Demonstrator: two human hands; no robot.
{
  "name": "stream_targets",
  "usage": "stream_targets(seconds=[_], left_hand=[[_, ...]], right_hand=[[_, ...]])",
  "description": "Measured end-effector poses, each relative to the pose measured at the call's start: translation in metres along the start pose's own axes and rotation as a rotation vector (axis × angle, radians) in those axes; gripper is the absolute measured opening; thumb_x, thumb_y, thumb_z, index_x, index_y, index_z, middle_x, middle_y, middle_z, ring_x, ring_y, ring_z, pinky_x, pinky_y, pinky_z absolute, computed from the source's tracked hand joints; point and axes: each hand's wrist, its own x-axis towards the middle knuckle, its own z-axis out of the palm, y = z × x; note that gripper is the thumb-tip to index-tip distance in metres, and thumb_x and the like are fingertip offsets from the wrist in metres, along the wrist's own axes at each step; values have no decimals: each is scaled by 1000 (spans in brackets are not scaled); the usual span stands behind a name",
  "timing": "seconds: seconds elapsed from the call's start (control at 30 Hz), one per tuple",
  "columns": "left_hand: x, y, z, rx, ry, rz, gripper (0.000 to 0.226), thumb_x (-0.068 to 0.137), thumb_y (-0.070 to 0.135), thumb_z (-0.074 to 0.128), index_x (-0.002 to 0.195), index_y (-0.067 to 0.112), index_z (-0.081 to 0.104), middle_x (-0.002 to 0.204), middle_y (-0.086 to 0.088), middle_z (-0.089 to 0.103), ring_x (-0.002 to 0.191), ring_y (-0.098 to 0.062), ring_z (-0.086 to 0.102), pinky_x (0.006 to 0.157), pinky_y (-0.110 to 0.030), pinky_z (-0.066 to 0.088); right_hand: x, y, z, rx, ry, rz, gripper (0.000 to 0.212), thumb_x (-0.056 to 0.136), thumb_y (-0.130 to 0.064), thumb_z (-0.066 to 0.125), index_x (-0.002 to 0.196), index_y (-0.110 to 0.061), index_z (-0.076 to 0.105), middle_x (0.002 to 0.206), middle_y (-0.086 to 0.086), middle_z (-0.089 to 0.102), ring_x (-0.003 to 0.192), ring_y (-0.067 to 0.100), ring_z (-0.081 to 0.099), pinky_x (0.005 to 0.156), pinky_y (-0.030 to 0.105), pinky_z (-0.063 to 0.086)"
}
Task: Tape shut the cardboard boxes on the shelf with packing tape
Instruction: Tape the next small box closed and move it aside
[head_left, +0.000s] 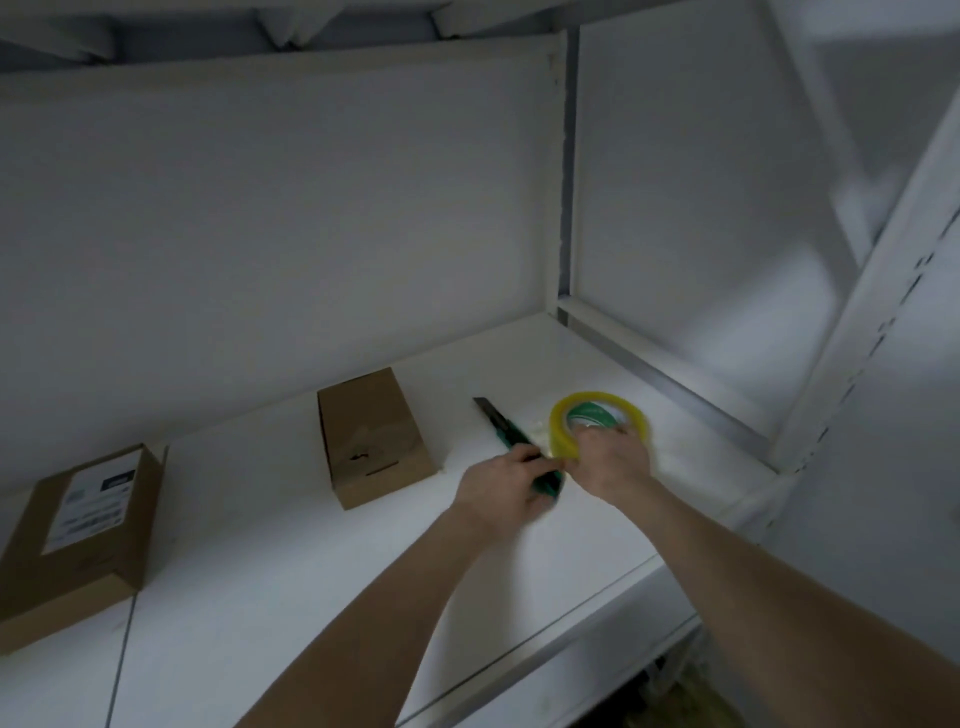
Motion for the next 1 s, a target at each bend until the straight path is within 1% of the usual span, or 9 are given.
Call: stream_targets(seconds=[0.1, 0.27, 0.47, 0.57, 0.7, 0.77, 0.83, 0.9, 1.0], left_hand=[[6, 3, 9, 14, -8, -89, 49, 89, 49, 54, 137, 37, 48, 143, 7, 41, 121, -17, 52, 90, -30, 45], [22, -6, 10, -22, -18, -294, 45, 99, 26, 41, 143, 24, 41, 154, 0, 28, 128, -25, 47, 97, -35, 45], [46, -4, -30, -670, 351, -342, 66, 89, 27, 65, 146, 10, 34, 145, -6, 43, 132, -19, 42, 108, -29, 33], [53, 2, -54, -850, 312, -366, 50, 85, 27, 70, 131, 10, 56, 126, -7, 62, 114, -18, 59, 97, -26, 43], [45, -7, -64, -904, 452, -434, 10, 80, 17, 74, 88, 12, 76, 82, -7, 73, 76, -19, 69, 80, -33, 57], [36, -7, -68, -895, 470, -475, 10, 81, 14, 72, 87, 6, 75, 72, -7, 69, 62, -14, 64, 69, -28, 56], [27, -8, -71, -919, 497, -526, 12, 84, 13, 70, 88, 2, 74, 75, -11, 68, 66, -19, 64, 70, -31, 56], [16, -10, -74, -964, 510, -565, 15, 87, 15, 68, 87, 1, 73, 75, -12, 68, 70, -23, 65, 70, -33, 59], [-2, -19, -79, -1008, 530, -608, 20, 89, 15, 65, 70, 9, 68, 63, -4, 63, 58, -15, 62, 54, -21, 56]], right_hand=[[2, 2, -1, 53, -21, 22, 37, 95, -46, 52, 124, -23, 57, 115, 2, 68, 113, 21, 60, 107, 29, 27], [4, 9, -16, 282, -9, 47, 39, 93, -39, 55, 129, -25, 56, 119, 5, 66, 114, 26, 58, 95, 28, 39], [9, 26, -40, 732, -39, -21, 19, 81, -27, 70, 95, -14, 71, 89, 5, 64, 91, 24, 63, 73, 31, 45], [7, 21, -54, 908, -100, -116, 17, 80, -19, 73, 83, -2, 69, 72, 3, 57, 68, 16, 55, 63, 29, 39], [4, 13, -65, 933, -156, -189, 30, 81, -20, 72, 57, -17, 55, 56, -5, 44, 53, 9, 44, 52, 25, 30], [2, 7, -66, 934, -196, -226, 26, 82, -23, 72, 63, -15, 56, 62, 0, 46, 60, 13, 46, 58, 27, 31], [0, 1, -67, 973, -255, -240, 19, 85, -28, 71, 78, -11, 64, 72, 4, 56, 69, 16, 54, 64, 29, 38], [-3, -2, -66, 1065, -349, -200, 27, 86, -32, 71, 98, -8, 70, 90, 5, 69, 83, 19, 65, 73, 30, 49], [-7, -9, -61, 1209, -422, -139, 31, 85, -34, 72, 105, -11, 68, 103, 10, 71, 96, 26, 68, 86, 36, 53]])
